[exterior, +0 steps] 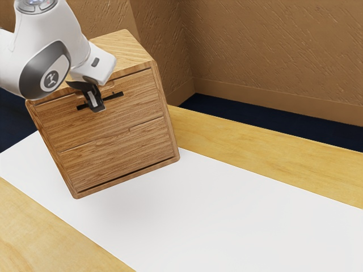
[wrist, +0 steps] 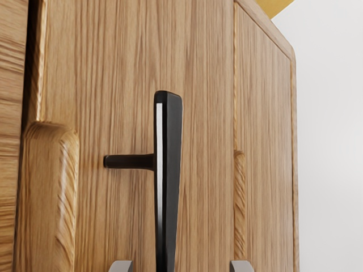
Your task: Pull the drawer handle with one arm to open the drawer
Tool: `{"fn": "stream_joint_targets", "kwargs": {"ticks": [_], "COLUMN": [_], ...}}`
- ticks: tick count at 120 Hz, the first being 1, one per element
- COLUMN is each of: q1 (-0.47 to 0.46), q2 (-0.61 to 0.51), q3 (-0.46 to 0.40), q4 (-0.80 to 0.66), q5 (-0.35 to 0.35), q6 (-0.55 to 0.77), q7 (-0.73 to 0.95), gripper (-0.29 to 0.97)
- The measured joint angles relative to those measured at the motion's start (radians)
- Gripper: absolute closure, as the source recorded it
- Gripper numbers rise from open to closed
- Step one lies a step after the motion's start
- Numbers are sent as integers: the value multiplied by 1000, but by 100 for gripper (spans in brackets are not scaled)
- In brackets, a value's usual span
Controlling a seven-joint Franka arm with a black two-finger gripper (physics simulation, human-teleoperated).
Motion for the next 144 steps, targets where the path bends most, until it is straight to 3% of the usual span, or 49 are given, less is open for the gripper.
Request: {"fn": "stream_joint_targets", "kwargs": {"ticks": [55, 144], "q1": [-1, -13], "q2": [-28, -73], "q3": [0, -7], "q4": [-23, -75], "q5": [0, -4], "q6": [1, -1], "q7": [2, -4], "gripper": [62, 61]}}
